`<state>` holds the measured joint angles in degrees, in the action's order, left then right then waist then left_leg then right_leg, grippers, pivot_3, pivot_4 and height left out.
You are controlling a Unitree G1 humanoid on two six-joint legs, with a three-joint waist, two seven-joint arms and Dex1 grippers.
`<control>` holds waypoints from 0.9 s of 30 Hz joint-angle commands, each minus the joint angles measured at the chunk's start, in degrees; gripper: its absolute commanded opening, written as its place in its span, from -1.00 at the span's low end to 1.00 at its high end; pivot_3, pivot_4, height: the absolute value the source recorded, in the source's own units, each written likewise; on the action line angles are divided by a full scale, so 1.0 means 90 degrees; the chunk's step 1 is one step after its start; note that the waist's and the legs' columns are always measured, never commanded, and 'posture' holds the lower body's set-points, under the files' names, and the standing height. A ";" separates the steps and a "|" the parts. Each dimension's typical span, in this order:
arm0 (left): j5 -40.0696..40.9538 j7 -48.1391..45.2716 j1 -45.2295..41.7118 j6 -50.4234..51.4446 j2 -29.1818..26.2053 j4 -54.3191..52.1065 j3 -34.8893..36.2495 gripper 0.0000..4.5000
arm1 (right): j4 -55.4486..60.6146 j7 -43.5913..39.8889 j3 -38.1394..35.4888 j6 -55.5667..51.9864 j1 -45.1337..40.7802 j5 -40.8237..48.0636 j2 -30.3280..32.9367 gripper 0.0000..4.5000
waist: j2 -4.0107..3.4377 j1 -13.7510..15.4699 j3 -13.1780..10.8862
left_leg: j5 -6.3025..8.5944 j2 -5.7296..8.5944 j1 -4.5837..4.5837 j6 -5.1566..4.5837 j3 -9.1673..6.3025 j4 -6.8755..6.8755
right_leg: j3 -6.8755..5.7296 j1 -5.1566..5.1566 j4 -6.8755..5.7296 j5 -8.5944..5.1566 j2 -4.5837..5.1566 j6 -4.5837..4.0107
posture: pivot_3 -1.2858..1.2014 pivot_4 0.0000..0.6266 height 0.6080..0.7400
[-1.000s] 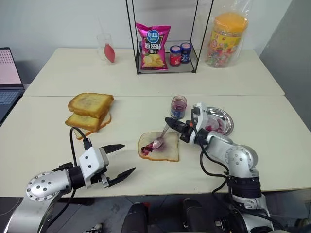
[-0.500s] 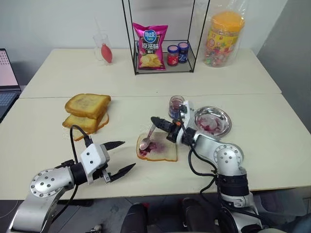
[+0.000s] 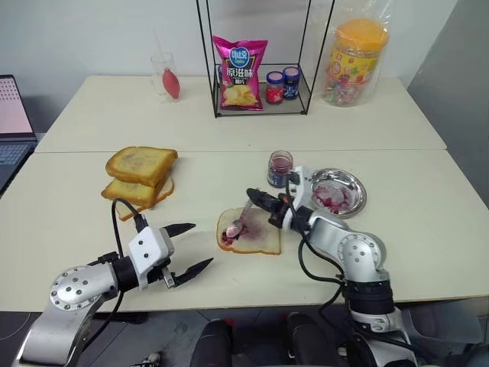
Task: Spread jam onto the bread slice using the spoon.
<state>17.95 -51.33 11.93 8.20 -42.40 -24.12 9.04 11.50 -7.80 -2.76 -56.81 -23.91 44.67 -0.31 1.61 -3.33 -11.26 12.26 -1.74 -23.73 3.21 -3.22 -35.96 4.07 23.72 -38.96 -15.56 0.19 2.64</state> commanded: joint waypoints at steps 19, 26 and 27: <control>0.0313 -0.0063 -0.0210 0.0180 -0.0059 -0.0492 -0.0009 0.94 | 0.1367 0.0261 -0.1119 -0.0476 -0.0670 0.1492 0.0629 -0.99 | -0.0001 -0.0016 -0.0001 | 0.0000 -0.0004 0.0000 -0.0001 0.0001 0.0000 | 0.0001 0.0002 -0.0001 0.0002 -0.0005 0.0000 | 0.03 -0.52 1.00; 0.0638 0.0040 -0.0608 0.0674 -0.0062 -0.0838 0.0002 0.94 | 0.1386 0.0536 -0.1658 -0.0198 -0.0822 0.2025 0.0998 -0.99 | -0.0001 0.0007 -0.0001 | 0.0000 -0.0001 -0.0004 0.0000 0.0001 -0.0003 | 0.0001 0.0001 0.0000 0.0002 -0.0003 0.0000 | 0.03 -0.52 1.00; 0.0728 0.0017 -0.0784 0.0822 -0.0106 -0.0975 -0.0083 0.94 | 0.1336 0.0521 -0.1879 -0.0017 -0.0772 0.1884 0.1229 -0.99 | -0.0001 0.0013 -0.0001 | 0.0000 0.0000 -0.0005 0.0000 0.0001 -0.0005 | 0.0001 0.0000 0.0000 0.0003 -0.0003 0.0001 | 0.03 -0.52 1.00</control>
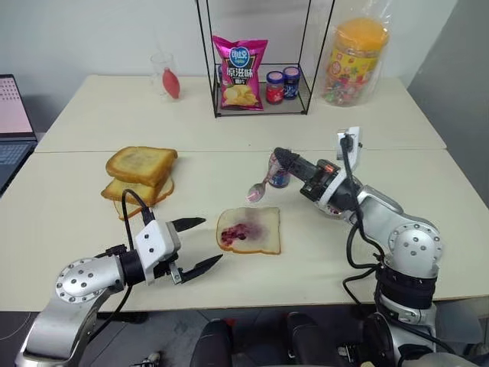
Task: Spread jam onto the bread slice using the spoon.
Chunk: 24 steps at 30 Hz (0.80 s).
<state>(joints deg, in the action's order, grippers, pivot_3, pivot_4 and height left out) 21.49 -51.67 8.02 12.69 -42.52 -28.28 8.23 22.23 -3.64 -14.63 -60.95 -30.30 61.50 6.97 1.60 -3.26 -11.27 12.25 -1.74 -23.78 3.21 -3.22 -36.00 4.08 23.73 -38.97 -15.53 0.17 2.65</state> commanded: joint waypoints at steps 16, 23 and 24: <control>0.0401 0.0435 -0.2937 0.1768 0.0148 -0.0783 -0.1530 0.94 | -0.1802 -0.0956 -0.1326 0.2786 0.1044 -0.1631 0.1446 -0.99 | -0.0002 -0.0013 0.0000 | 0.0000 0.0000 0.0040 -0.0001 0.0004 -0.0003 | 0.0006 -0.0040 -0.0001 0.0002 -0.0012 0.0004 | 0.03 -0.52 1.00; 0.0105 0.0474 -0.3200 0.1580 0.0414 -0.0432 -0.1835 0.94 | -0.3014 -0.1325 -0.1145 0.3063 0.0649 -0.1918 0.1440 -0.99 | -0.0004 -0.0014 -0.0002 | 0.0000 0.0002 0.0040 -0.0001 0.0009 -0.0001 | 0.0010 -0.0040 0.0004 0.0002 -0.0009 0.0004 | 0.03 -0.52 1.00; 0.0063 0.0477 -0.3196 0.1554 0.0441 -0.0413 -0.1864 0.94 | -0.3078 -0.1368 -0.1112 0.3066 0.0652 -0.1962 0.1459 -0.99 | -0.0004 -0.0009 -0.0002 | 0.0000 0.0002 0.0040 -0.0001 0.0009 0.0000 | 0.0010 -0.0040 0.0002 0.0002 -0.0009 0.0004 | 0.03 -0.52 1.00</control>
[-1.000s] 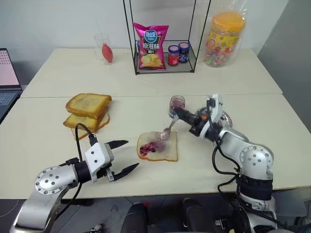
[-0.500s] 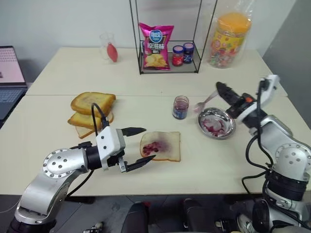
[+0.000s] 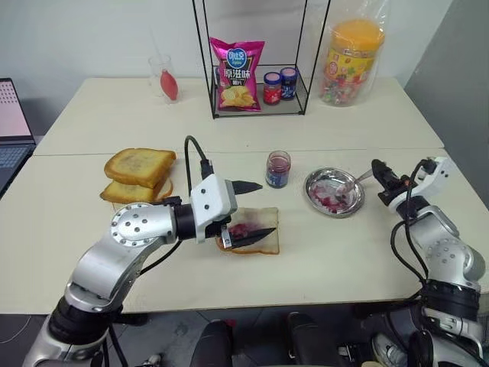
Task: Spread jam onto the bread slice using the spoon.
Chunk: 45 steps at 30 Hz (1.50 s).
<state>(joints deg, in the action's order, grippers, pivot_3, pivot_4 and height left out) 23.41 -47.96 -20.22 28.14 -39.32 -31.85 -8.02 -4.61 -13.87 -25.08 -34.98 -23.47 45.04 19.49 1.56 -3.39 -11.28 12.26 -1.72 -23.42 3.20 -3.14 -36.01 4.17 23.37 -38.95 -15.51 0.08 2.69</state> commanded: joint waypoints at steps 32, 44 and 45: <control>-0.0581 -0.0103 0.0810 -0.0508 -0.0658 0.0496 0.1473 0.97 | 0.2436 -0.2137 0.0739 0.0663 0.1204 -0.1101 0.1775 0.52 | -0.0002 0.0013 -0.0002 | 0.0000 0.0002 0.0001 0.0000 -0.0003 -0.0001 | -0.0001 -0.0002 -0.0001 0.0000 0.0004 0.0000 | 0.03 -0.52 1.00; -0.0407 -0.1140 0.3206 -0.0338 -0.1859 0.0380 0.3467 0.97 | 0.3889 -0.4728 0.0525 0.0447 0.2977 -0.0741 0.3861 0.52 | 0.0003 0.0063 -0.0004 | 0.0001 0.0002 0.0018 0.0001 0.0005 0.0001 | -0.0002 -0.0018 0.0008 -0.0026 0.0017 -0.0040 | 0.03 -0.52 1.00; -0.0409 -0.1211 0.3361 -0.0361 -0.1889 0.0353 0.3527 0.97 | 0.3884 -0.4846 0.0496 0.0489 0.3072 -0.0764 0.3946 0.52 | 0.0005 0.0072 -0.0003 | 0.0002 0.0002 0.0018 0.0002 0.0005 0.0003 | -0.0002 -0.0018 0.0009 -0.0025 0.0018 -0.0036 | 0.03 -0.52 1.00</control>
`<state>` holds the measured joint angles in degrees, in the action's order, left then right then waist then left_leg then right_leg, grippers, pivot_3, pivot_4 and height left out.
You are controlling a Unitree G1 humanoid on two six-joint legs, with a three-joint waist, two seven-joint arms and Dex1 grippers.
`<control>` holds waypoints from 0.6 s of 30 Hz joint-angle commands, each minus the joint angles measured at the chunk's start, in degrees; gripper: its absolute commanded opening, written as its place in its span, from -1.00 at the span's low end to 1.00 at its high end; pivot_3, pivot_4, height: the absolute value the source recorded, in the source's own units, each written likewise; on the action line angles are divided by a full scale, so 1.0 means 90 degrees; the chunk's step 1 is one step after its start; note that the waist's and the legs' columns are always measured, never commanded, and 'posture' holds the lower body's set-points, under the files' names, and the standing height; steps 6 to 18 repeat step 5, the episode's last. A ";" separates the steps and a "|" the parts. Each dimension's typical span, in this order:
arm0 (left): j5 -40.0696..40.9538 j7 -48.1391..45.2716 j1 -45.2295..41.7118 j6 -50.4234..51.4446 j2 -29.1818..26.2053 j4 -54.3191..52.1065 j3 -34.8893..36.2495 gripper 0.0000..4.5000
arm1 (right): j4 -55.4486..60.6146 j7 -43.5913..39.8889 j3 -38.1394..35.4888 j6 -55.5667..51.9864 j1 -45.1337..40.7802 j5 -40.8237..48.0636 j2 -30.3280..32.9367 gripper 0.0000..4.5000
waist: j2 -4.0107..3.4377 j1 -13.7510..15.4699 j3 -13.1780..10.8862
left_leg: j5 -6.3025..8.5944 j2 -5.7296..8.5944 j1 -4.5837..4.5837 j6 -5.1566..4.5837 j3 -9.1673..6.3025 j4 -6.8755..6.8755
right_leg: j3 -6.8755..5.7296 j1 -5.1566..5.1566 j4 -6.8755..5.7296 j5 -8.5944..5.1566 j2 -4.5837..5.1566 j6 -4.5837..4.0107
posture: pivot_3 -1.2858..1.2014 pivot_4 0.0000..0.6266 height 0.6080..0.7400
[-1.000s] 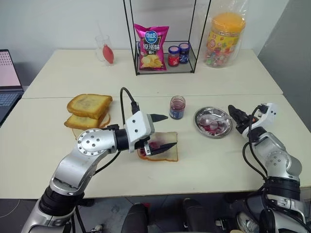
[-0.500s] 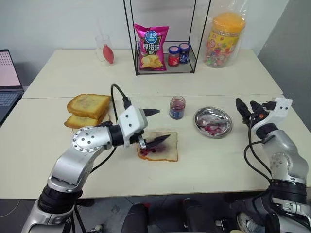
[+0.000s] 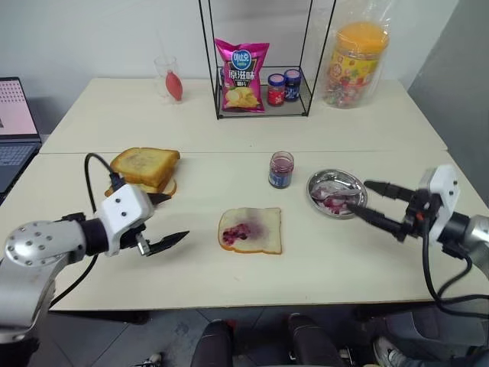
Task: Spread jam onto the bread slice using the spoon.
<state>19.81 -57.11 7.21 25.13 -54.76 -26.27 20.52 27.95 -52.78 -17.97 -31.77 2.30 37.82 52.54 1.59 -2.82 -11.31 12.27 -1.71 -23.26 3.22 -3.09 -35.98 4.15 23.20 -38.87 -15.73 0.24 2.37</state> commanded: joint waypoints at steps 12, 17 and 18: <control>0.0067 -0.0030 0.0175 -0.0052 -0.0069 -0.0192 0.0304 0.97 | -0.0039 -0.0579 -0.0259 0.0270 0.0001 -0.0053 0.0267 0.52 | 0.0006 0.0023 0.0000 | -0.0001 -0.0001 0.0008 0.0000 0.0000 -0.0008 | -0.0001 -0.0003 -0.0005 -0.0004 0.0000 -0.0007 | 0.03 -0.52 1.00; 0.0067 -0.0030 0.0175 -0.0052 -0.0069 -0.0192 0.0304 0.97 | -0.0039 -0.0579 -0.0259 0.0270 0.0001 -0.0053 0.0267 0.52 | 0.0006 0.0023 0.0000 | -0.0001 -0.0001 0.0008 0.0000 0.0000 -0.0008 | -0.0001 -0.0003 -0.0005 -0.0004 0.0000 -0.0007 | 0.03 -0.52 1.00; 0.0067 -0.0030 0.0175 -0.0052 -0.0069 -0.0192 0.0304 0.97 | -0.0039 -0.0579 -0.0259 0.0270 0.0001 -0.0053 0.0267 0.52 | 0.0006 0.0023 0.0000 | -0.0001 -0.0001 0.0008 0.0000 0.0000 -0.0008 | -0.0001 -0.0003 -0.0005 -0.0004 0.0000 -0.0007 | 0.03 -0.52 1.00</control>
